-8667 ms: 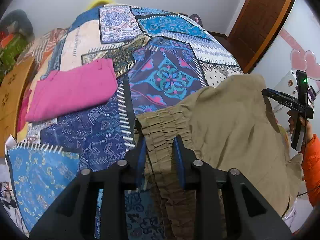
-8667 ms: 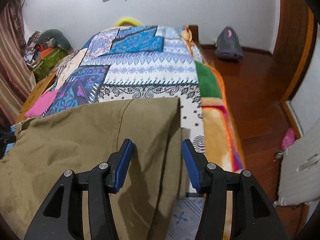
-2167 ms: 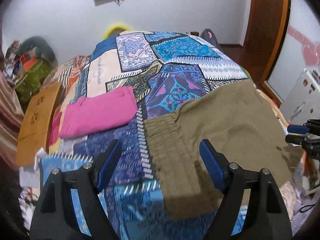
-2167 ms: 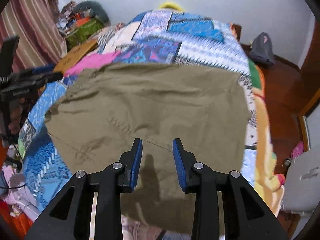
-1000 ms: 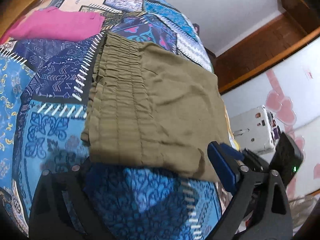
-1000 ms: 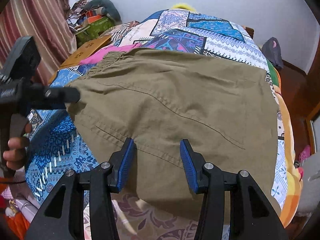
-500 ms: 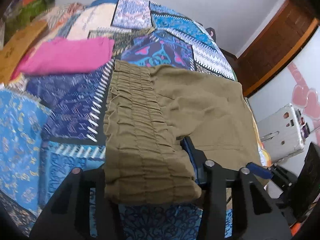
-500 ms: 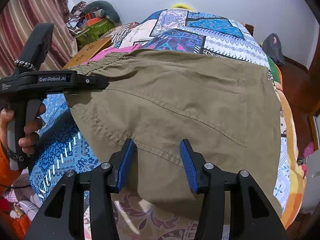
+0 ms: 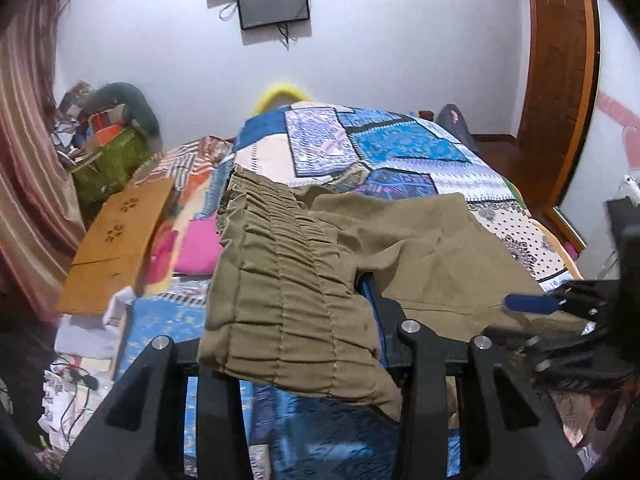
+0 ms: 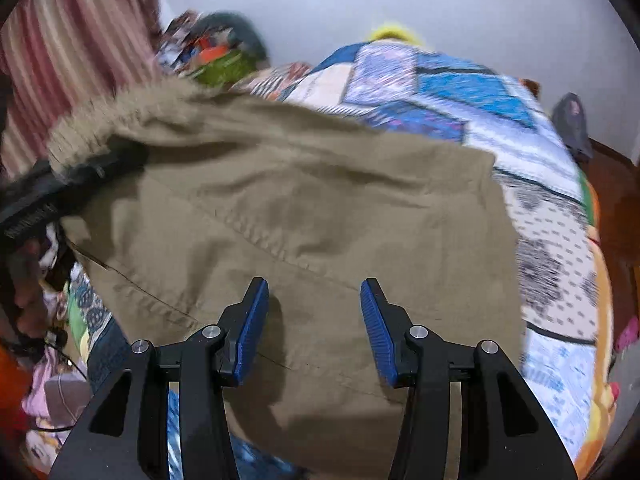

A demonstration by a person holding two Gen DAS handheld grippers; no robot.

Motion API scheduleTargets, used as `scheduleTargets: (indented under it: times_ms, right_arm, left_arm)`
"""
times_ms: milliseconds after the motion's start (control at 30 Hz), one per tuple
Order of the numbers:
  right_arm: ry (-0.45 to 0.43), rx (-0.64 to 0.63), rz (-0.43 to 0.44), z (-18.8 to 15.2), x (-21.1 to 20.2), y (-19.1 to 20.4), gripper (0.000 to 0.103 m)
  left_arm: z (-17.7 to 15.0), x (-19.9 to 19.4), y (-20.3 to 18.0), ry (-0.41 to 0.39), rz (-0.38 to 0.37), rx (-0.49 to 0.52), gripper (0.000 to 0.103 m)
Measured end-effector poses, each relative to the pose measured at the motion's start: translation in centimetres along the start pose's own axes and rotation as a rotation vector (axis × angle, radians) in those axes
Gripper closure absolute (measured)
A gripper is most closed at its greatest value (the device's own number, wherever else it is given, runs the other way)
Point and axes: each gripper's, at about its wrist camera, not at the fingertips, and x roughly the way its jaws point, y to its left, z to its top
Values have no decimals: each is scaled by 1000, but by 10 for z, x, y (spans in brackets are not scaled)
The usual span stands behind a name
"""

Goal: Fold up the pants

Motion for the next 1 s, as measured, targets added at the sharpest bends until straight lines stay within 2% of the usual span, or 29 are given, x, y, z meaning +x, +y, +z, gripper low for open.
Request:
scheduleTargets:
  times_ms: [67,133,233,367,467,567,667,833,1000]
  right_arm:
    - [65,-59,30,1,20,18,59]
    - [94,-70,75,-1,30,27,59]
    - [87,-95,63,-2,32,36,58]
    - [66,-29,90,-5,17,24,58]
    - [3,-18,33,-12,-10,12,58]
    - [-49,-16,-75,-26,-37,-7,58]
    - [-49,13,-145,-42,-53,-28,58]
    - [6,74,-181,-67,-47,-57,58]
    - [-27,144,-122,-69,-44,-68,58]
  left_arm:
    - [-2,-5,6,3,3,-4,65]
    - [-3,-8,9,3,-1,-4,65]
    - [-4,-13,4,-13,5,7,65]
    - [0,-19,-7,-36,-4,23,65]
    - [4,-23,-17,-52,-17,41,65]
    - [6,-27,-33,-71,-22,78,65]
    - [9,-31,-51,-88,-31,119,65]
    - [15,-28,-80,-91,-74,155,65]
    - [23,-23,-111,-77,-122,179,65]
